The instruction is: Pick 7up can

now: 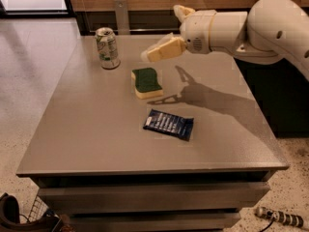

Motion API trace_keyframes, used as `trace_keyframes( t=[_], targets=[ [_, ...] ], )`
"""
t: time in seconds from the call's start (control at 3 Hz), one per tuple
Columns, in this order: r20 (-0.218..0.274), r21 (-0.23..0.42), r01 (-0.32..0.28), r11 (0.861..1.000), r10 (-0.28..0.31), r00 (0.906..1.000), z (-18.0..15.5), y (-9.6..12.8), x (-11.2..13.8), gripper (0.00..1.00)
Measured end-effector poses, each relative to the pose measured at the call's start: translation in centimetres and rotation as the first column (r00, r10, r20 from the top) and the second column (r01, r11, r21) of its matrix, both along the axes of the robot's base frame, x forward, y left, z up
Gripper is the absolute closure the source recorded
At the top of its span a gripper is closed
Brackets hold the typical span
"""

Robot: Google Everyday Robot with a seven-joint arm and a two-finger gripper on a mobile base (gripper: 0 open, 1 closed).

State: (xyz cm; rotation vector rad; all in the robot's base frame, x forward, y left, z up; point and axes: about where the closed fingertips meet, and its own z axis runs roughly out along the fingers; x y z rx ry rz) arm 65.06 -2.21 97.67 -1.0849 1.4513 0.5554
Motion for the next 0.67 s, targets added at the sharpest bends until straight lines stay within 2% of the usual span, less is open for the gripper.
trace_keyframes(
  t=[0.33,0.67],
  targets=[
    [0.004,0.092,-0.01,0.996,0.01,0.9999,-1.9,3.0,3.7,0.0],
    [-0.013,0.156,-0.019,0.988,0.021,0.9997,-3.7,6.1,7.1,0.0]
  ],
)
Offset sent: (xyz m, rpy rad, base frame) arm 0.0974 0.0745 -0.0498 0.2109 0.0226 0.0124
